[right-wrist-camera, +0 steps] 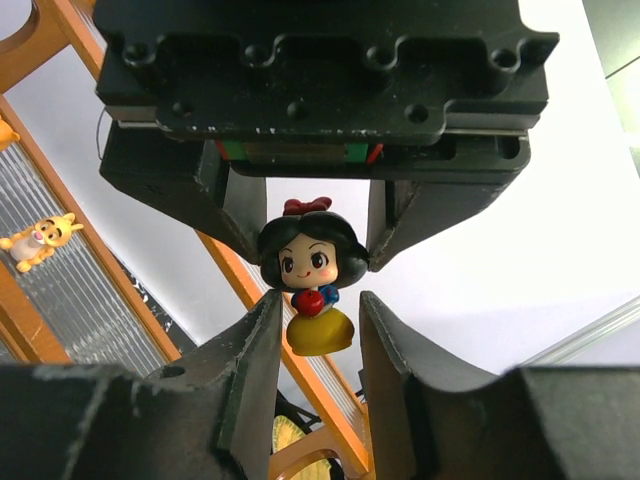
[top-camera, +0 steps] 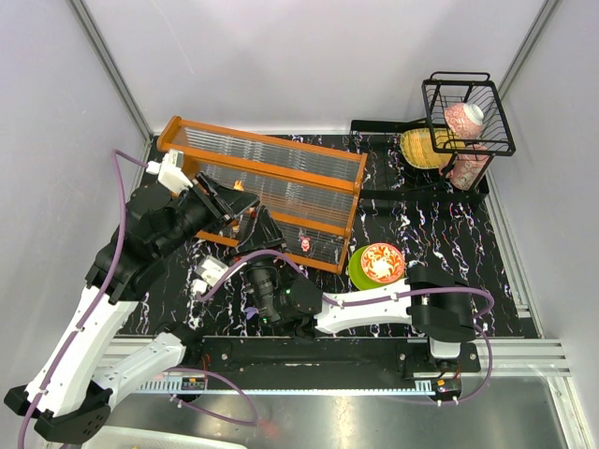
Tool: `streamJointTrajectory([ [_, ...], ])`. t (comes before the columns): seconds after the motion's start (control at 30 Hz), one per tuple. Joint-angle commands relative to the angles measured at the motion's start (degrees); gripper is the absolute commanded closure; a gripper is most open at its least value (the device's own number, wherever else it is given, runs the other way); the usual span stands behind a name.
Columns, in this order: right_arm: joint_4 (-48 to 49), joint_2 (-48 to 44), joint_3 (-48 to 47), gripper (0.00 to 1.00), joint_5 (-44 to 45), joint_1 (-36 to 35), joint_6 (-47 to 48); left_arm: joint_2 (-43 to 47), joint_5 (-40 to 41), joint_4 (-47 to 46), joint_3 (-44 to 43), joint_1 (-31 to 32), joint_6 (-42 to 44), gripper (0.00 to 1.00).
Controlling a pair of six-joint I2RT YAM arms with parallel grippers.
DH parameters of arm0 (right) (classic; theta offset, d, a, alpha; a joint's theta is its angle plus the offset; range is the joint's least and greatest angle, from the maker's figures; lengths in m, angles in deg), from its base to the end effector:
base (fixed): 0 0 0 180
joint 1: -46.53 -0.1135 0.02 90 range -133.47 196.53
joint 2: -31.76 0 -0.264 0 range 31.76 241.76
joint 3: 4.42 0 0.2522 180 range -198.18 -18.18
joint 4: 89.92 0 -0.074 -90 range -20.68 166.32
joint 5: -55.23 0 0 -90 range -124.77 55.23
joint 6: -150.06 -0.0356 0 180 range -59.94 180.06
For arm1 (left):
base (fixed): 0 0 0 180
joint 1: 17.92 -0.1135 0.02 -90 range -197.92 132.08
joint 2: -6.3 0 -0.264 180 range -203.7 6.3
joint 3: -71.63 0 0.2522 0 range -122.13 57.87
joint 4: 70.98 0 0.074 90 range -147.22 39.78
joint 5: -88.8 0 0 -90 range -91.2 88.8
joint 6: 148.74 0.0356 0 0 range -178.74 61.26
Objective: Place and organize the plastic toys onto the shelf
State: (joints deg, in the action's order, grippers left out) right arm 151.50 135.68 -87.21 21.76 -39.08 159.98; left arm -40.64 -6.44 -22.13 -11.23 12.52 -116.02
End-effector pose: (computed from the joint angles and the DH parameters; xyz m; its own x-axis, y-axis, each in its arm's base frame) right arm 0.0595 0.3868 0.3394 0.4852 -0.7776 -0.4000 0.1351 0.5186 -0.8443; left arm 0.1283 -0.0791 0.4299 -0.5933 -0.6231 -0.5096 0.1519 0.5351 -0.8310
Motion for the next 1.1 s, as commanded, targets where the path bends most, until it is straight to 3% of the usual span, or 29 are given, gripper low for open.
streamJointTrajectory([
  [0.0, 12.9, -0.5, -2.6, 0.54, 2.1, -0.4, -1.7, 1.0, 1.2, -2.1, -1.1, 0.2, -0.1, 1.0],
  [0.07, 13.0, -0.3, -2.7, 0.35, 2.2, -0.4, -1.5, 0.9, 1.3, -2.1, -1.0, 0.2, 0.0, 1.0],
  [0.13, 12.9, -0.3, -2.5, 0.27, 2.1, -0.5, -1.7, 0.8, 1.4, -2.2, -1.0, 0.2, -0.1, 1.0],
  [0.5, 13.0, -1.2, -2.8, 0.17, 3.5, -1.2, -4.0, 0.1, 3.4, -2.2, -2.0, 0.2, 1.7, 1.0],
  [0.63, 10.4, -5.9, -2.4, 0.08, 6.3, -2.5, -12.3, -1.6, 5.1, -1.8, -4.3, 0.2, 6.1, 1.0],
  [0.67, 7.8, -7.6, -2.0, 0.08, 7.3, -2.8, -15.2, -1.8, 5.1, -1.7, -4.5, 0.2, 8.2, 1.0],
  [0.77, -12.9, -17.6, 0.5, 0.08, 7.5, -3.8, -35.1, -2.5, 7.5, -1.4, -5.2, 0.2, 11.4, 1.0],
  [0.8, -29.2, -20.7, 0.7, 0.08, 6.4, -3.9, -42.0, -2.5, 8.0, -1.3, -5.2, 0.2, 12.1, 1.0],
  [0.83, -38.3, -27.0, 0.3, 0.08, 4.7, -3.9, -57.2, -2.9, 8.7, -1.0, -5.5, 0.2, 12.8, 1.0],
  [0.9, -54.7, -32.7, -0.5, 0.09, -1.7, -3.3, -68.8, -3.1, 9.4, -0.6, -5.6, 0.2, 15.1, 1.0],
  [1.07, -67.7, -41.9, -3.5, 0.08, 0.4, -3.3, -78.0, -3.5, 9.7, -1.2, -5.0, 0.2, 20.5, 1.0],
])
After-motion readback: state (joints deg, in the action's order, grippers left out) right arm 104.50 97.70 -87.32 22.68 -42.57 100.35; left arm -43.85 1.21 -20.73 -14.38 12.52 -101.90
